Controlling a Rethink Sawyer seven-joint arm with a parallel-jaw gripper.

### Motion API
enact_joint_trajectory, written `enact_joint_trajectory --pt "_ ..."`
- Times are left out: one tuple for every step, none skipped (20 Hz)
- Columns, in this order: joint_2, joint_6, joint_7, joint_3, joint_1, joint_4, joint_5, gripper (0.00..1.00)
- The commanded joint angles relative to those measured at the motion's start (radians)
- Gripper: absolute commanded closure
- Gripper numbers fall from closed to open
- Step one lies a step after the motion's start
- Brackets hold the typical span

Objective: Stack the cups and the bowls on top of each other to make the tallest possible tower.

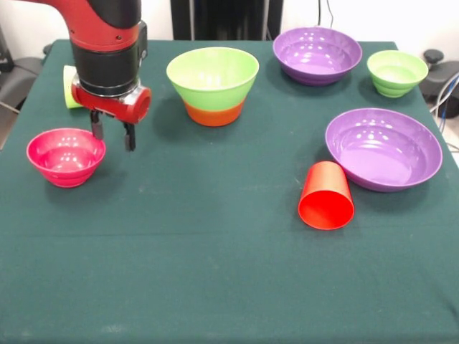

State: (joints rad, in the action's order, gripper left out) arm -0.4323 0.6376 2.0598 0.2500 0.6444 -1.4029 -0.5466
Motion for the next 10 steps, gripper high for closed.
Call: enact_joint_trajectory --pt "0.038 -0.074 0.109 -0.053 -0.034 0.07 -0.018 0.0" --pt "0.038 -0.076 0.107 -0.056 -0.036 0.07 -0.015 0.0" --pt "0.029 -0.076 0.104 -0.059 -0.038 0.06 -0.01 0.0" --pt "0.023 -0.074 0.101 -0.061 -0.039 0.058 -0.007 0.0" --pt "0.015 -0.07 0.095 -0.061 -0.038 0.053 -0.002 0.0" --pt "0.006 -0.064 0.086 -0.059 -0.035 0.048 0.004 0.0" --pt "-0.007 -0.056 0.072 -0.055 -0.03 0.039 0.011 0.0" --pt "-0.027 -0.043 0.055 -0.051 -0.023 0.028 0.02 0.0" --pt "-0.05 -0.028 0.042 -0.05 -0.019 0.015 0.027 0.0" --pt "-0.068 -0.021 0.038 -0.054 -0.019 0.005 0.03 0.0"
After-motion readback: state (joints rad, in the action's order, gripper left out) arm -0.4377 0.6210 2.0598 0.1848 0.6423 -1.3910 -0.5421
